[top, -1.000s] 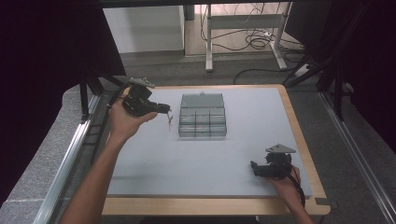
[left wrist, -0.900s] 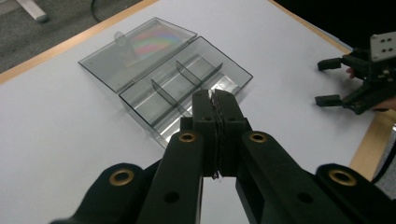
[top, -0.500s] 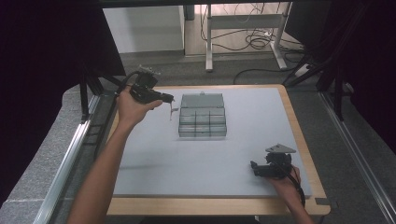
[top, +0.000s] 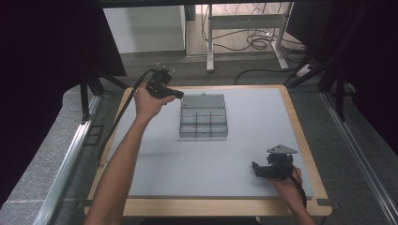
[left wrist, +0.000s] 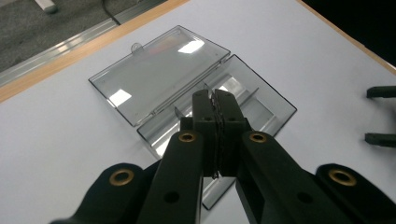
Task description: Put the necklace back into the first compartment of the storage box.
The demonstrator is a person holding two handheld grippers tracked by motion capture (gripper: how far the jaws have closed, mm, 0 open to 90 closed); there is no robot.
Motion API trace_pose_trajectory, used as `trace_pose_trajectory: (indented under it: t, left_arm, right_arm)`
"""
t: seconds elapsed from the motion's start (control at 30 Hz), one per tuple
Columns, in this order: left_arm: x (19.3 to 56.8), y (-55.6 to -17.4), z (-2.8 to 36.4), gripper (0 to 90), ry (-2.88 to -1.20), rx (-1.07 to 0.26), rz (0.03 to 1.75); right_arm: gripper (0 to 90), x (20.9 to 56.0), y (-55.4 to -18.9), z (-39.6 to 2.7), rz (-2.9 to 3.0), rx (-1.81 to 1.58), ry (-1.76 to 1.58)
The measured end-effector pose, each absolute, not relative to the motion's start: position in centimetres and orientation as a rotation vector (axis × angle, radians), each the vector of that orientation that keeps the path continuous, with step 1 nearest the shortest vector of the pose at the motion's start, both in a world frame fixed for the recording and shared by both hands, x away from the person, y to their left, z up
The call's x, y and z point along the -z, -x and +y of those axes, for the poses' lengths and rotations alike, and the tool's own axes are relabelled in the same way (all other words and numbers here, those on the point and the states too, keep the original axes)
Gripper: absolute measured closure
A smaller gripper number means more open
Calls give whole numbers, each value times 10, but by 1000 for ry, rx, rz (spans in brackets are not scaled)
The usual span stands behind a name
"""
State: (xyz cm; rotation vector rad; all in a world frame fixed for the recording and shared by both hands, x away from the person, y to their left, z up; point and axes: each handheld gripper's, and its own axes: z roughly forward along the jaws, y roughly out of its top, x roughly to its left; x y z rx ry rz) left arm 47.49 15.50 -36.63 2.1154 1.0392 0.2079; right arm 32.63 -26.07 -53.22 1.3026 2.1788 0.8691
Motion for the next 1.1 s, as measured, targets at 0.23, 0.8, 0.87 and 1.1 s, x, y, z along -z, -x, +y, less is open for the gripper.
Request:
trace_pose_trajectory:
  t: [0.23, 0.8, 0.87, 1.1]
  left_arm:
    - [394, -492, 150, 896, -2099, -205, 1088]
    - [453, -506, 133, 895, -2175, -194, 1191]
    - [460, -507, 132, 895, -2187, -188, 1204]
    - [483, -506, 123, 891, -2238, -181, 1230]
  right_arm:
    - [46, 532, -327, -261, 2182, -871, -1301]
    - [46, 532, -327, -261, 2182, -871, -1301]
    - [46, 532, -327, -261, 2181, -870, -1301]
    - [46, 532, -327, -261, 2182, -870, -1301]
